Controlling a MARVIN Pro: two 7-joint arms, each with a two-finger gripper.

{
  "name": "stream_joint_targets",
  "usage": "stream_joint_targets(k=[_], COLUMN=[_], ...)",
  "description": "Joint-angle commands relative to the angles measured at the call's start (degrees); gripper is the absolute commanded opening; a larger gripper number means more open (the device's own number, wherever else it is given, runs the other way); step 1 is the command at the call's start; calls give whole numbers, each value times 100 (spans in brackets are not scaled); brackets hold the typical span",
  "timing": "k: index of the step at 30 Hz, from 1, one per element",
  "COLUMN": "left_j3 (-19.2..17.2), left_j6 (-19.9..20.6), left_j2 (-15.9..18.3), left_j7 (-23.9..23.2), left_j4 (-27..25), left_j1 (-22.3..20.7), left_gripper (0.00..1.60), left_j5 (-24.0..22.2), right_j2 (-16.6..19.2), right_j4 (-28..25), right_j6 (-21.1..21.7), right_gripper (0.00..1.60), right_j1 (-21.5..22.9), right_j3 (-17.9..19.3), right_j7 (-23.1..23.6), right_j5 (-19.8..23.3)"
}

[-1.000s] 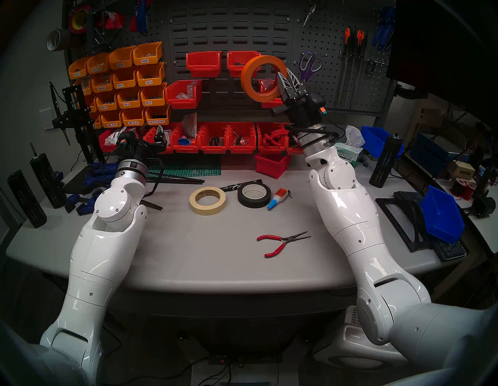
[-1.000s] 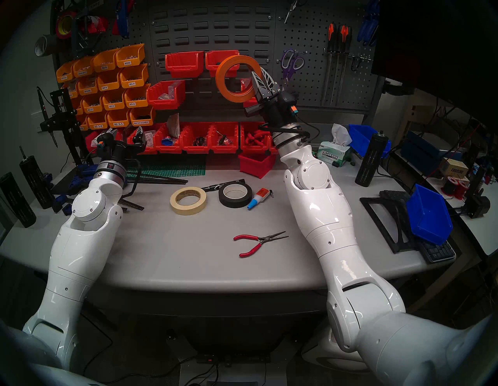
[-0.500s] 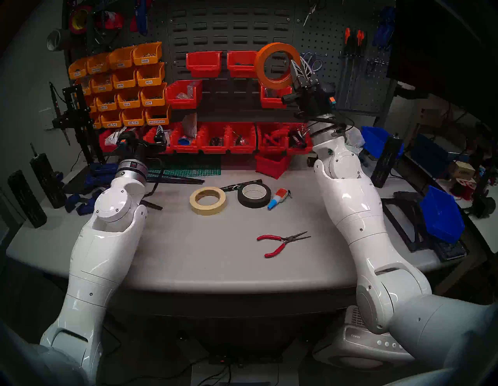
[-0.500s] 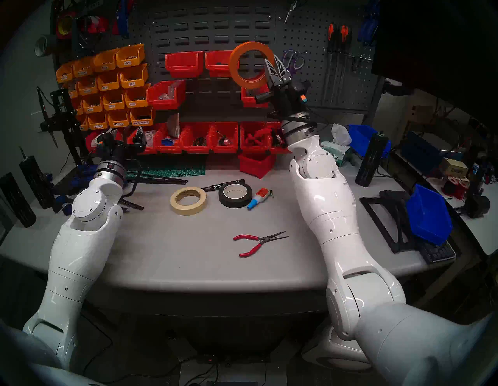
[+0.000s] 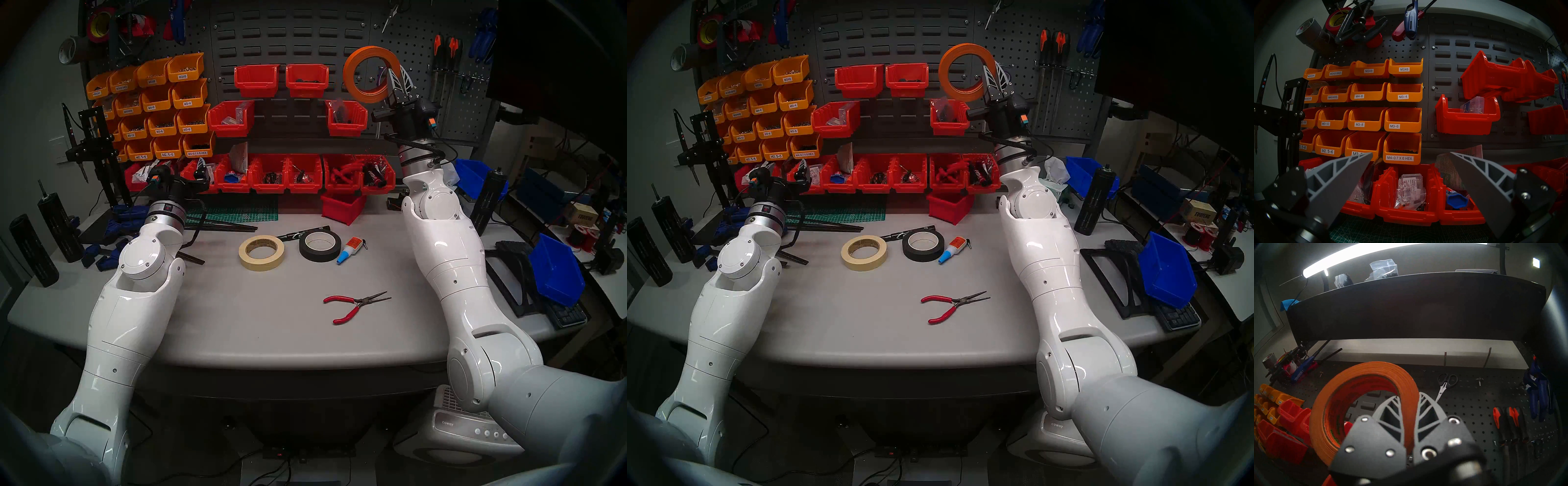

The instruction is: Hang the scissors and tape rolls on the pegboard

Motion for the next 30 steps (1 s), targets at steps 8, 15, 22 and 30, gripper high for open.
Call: stream_joint_targets(k=[8, 15, 22, 30], left_j3=[-51, -51, -51, -51], left_j6=[-92, -92, -90, -91], left_j2=[8, 8, 9, 8], left_j7=[-10, -10, -10, -10], left_j4=[-173, -173, -173, -173], left_j1=[-205, -205, -204, -205], left_gripper=[160, 160, 160, 160], left_j5=[2, 2, 2, 2], right_j2=[-10, -34, -7, 19], right_j4=[42, 202, 390, 602], right_j6=[-195, -202, -221, -247], right_gripper=[0, 0, 0, 0], right_j1=[486, 622, 774, 906], right_j3=[284, 371, 504, 638], right_j7=[-356, -477, -625, -781], right_j5=[-270, -390, -521, -669])
